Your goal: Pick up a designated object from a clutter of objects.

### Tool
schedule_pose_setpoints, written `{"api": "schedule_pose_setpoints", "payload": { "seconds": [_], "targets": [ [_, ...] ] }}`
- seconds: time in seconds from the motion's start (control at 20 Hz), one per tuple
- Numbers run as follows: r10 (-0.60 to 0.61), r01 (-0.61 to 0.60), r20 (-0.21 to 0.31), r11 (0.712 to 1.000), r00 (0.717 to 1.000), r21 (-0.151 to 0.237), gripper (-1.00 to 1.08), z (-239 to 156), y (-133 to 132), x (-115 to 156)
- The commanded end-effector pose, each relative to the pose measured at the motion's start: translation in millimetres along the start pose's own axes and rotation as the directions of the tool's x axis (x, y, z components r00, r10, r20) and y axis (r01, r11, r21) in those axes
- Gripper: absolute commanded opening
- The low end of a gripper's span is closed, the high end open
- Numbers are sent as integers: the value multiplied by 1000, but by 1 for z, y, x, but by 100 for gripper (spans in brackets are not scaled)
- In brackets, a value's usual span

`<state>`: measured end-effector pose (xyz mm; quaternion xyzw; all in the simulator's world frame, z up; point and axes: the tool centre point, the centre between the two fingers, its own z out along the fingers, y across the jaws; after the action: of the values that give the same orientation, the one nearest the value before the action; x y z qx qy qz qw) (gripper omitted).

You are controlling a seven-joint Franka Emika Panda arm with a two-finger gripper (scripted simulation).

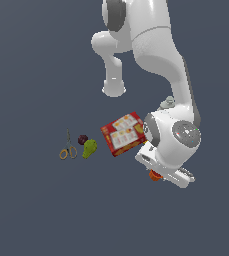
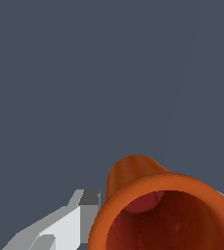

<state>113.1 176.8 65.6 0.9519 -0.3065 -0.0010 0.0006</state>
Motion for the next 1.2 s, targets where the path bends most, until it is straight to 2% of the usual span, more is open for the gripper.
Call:
{"api": "schedule_pose_setpoints", "payload": {
  "seconds": [0.0, 0.45, 1.15],
  "targets": [
    [1, -1, -1, 1000, 1000, 1, -100, -11, 15, 1],
    [1, -1, -1, 1000, 1000, 1, -100, -56, 86, 5],
    [2, -2, 0, 1000, 1000, 4, -100, -142, 219, 11]
  ]
}}
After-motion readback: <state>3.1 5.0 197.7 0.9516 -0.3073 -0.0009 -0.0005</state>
